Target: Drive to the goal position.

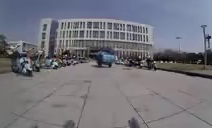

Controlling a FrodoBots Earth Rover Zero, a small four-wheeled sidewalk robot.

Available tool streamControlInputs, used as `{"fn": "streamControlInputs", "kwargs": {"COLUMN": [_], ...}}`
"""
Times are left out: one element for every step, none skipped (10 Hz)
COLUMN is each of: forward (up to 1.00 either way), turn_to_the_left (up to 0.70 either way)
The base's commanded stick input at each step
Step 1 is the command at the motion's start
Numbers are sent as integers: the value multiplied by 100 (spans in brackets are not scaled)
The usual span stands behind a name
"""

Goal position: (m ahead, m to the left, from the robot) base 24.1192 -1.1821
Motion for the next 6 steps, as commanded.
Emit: {"fn": "streamControlInputs", "kwargs": {"forward": [100, 100, 100, 100, 100, 100], "turn_to_the_left": [0, 0, 0, 0, 0, 0]}}
